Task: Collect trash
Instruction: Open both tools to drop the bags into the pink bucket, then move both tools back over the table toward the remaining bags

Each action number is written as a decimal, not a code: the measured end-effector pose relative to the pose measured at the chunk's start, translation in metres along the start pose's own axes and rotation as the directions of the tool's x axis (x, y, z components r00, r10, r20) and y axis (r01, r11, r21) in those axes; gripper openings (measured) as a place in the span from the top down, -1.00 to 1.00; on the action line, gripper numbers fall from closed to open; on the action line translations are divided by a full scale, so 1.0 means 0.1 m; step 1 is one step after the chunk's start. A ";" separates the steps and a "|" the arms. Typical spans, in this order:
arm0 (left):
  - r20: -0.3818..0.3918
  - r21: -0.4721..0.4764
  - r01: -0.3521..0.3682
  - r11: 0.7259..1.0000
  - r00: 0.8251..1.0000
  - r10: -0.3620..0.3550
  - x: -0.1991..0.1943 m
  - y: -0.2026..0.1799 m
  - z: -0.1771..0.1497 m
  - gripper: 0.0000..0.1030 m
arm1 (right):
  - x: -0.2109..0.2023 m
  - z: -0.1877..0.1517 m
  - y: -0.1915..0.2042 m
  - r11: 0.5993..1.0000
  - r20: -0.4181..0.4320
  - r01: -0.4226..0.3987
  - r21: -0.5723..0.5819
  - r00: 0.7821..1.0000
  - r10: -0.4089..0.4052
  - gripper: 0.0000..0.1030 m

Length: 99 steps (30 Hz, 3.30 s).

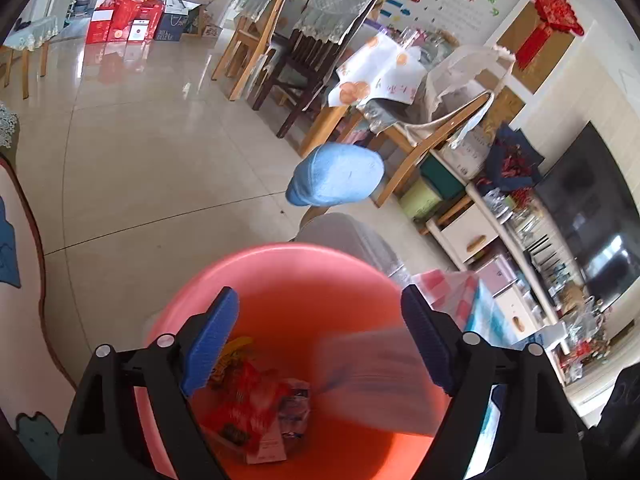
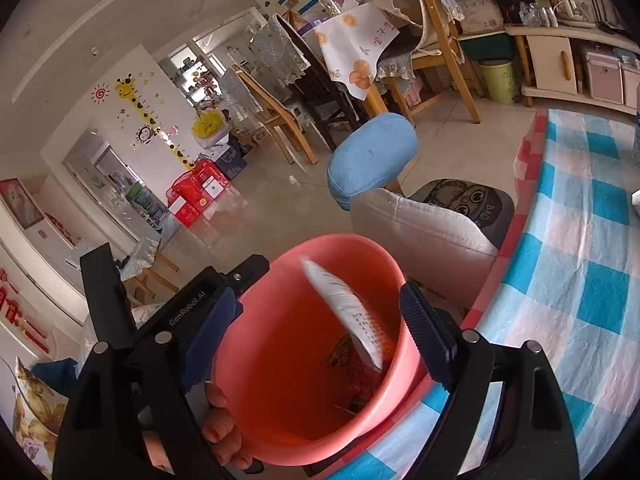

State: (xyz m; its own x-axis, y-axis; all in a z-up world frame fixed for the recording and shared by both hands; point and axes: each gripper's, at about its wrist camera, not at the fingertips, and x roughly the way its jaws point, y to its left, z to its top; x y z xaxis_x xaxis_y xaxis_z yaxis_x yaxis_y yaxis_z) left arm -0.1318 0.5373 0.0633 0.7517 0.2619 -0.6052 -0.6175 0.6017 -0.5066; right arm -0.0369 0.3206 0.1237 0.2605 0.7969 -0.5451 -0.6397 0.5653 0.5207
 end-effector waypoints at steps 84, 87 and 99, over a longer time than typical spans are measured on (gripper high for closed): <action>-0.246 0.812 0.302 0.500 0.953 -0.177 -0.57 -2.52 -2.93 -0.86 | -3.35 -1.60 -2.05 0.681 0.191 0.727 0.088 0.659 -0.728 -0.92; -0.255 0.800 0.305 0.516 0.952 -0.167 -0.55 -2.58 -2.92 -0.86 | -3.44 -1.62 -2.27 0.685 0.169 0.714 0.144 0.664 -0.728 -0.92; -0.397 0.676 0.397 0.621 0.906 -0.147 -0.20 -3.10 -3.01 -0.86 | -3.42 -1.48 -2.91 0.790 0.142 0.540 0.289 0.792 -0.593 -0.92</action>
State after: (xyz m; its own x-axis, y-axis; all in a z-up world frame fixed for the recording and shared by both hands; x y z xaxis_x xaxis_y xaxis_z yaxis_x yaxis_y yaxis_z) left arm -0.0252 0.1189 0.0475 0.6802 -0.1503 -0.7175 0.0710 0.9877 -0.1396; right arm -0.0470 -0.1482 0.0613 0.6888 0.3262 -0.6474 -0.1560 0.9388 0.3071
